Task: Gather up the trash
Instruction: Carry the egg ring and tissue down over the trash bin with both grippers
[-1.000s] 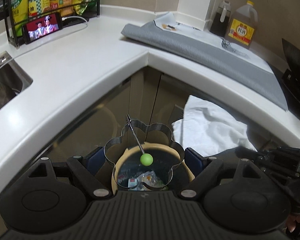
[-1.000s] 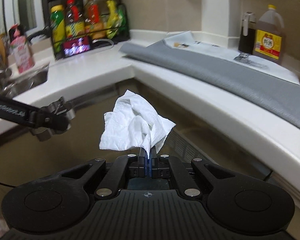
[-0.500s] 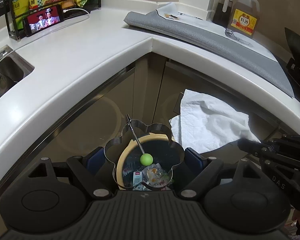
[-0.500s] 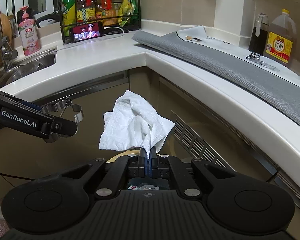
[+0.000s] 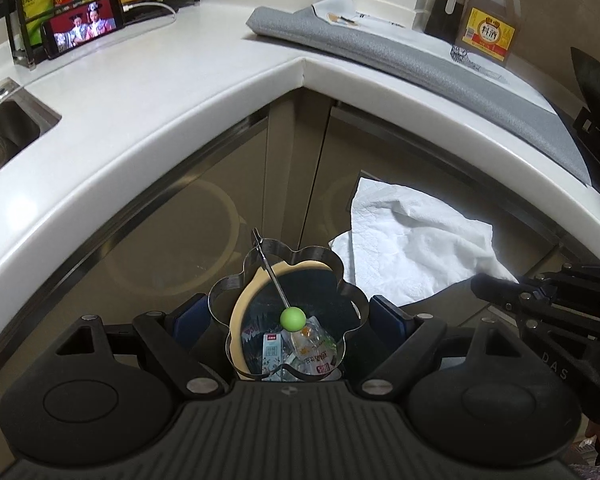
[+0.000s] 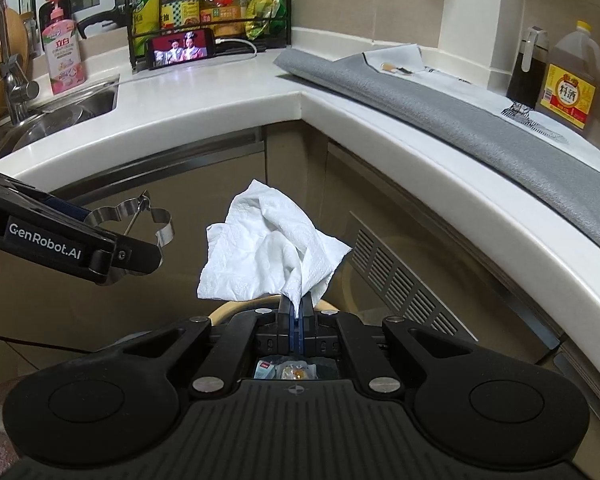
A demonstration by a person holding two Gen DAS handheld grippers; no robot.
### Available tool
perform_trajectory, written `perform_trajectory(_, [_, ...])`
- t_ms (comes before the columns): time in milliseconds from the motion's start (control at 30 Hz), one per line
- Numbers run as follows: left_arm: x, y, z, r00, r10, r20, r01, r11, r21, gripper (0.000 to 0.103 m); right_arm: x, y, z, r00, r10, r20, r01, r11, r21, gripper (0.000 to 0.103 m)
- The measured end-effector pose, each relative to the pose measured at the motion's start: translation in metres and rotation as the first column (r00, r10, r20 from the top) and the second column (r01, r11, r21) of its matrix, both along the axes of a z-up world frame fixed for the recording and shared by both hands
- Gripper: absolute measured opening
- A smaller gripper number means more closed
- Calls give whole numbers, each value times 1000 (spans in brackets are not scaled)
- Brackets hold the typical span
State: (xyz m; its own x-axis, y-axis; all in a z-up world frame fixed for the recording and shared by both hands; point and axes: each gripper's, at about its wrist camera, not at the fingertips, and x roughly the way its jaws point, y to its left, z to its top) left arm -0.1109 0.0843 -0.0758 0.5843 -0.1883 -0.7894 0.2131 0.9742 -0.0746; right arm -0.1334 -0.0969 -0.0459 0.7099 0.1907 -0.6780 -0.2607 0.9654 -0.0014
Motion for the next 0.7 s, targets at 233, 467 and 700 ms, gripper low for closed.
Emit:
perform_trajectory(233, [0,9,-11,999,28,-42,-29,999,-31,89,6,3,-6,999,13,-39,-14,1000,-15,2])
perform_trajectory(467, [3,13,-12,999,29,-43,-30,999,-29,89,8,-4,15,1000,21,15,-20,999,-43,2])
perform_trajectory(700, [5,10,-20,998,13,-55,-15,1000,-22,89,18,-5,-11,996,15,-85,-19,998,-53,2])
